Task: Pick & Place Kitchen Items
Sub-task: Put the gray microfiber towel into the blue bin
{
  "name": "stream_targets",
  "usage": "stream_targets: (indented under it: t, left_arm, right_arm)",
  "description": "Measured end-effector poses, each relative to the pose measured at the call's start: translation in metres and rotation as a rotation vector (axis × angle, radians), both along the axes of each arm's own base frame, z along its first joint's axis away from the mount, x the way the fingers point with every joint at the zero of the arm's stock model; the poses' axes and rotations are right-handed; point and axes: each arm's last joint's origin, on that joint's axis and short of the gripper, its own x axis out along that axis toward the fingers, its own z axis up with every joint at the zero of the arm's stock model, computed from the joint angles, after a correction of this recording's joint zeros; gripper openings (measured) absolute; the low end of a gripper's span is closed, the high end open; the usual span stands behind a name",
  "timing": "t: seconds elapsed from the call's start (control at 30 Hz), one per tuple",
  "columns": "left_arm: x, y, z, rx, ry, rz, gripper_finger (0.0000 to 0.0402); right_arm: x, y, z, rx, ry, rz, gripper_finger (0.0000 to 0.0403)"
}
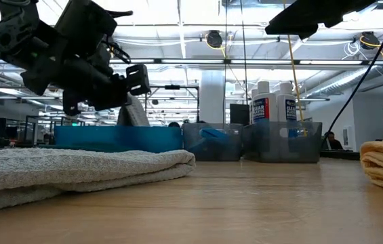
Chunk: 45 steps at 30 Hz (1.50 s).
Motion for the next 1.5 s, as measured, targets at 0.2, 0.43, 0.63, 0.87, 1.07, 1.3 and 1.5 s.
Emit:
stream_targets:
  t: [0.2,0.43,0.63,0.87,1.07,1.3,1.5]
  left_arm:
    - [0.004,-0.001,0.015,-0.020,-0.097,-0.045,0.0014]
    - [0.022,-0.005,0.059,0.028,-0.184,-0.177,0.0014]
    - [0.034,-0.003,0.075,0.047,-0.209,-0.242,0.0014]
    - [0.038,0.012,0.069,0.024,-0.204,-0.280,0.0014]
    - [0.041,0.016,0.055,0.000,-0.177,-0.266,0.0014]
    - [0.040,0.016,0.075,0.085,-0.310,-0.343,0.0014]
    - [0.037,0.008,0.087,0.170,-0.330,-0.372,0.0014]
  right_arm:
    - [0.000,0.000,0.000,0.009,-0.001,-0.003,0.0116]
    - [0.000,0.000,0.000,0.005,-0.001,-0.002,0.0116]
    - [0.000,0.000,0.000,0.005,-0.001,-0.001,0.0116]
    - [0.000,0.000,0.000,0.005,0.000,-0.001,0.0116]
    - [0.000,0.000,-0.001,0.002,0.007,-0.001,0.0116]
    - [0.000,0.000,-0.001,0.002,0.006,-0.001,0.0116]
    - [0.000,0.000,-0.001,0.007,0.011,0.001,0.0116]
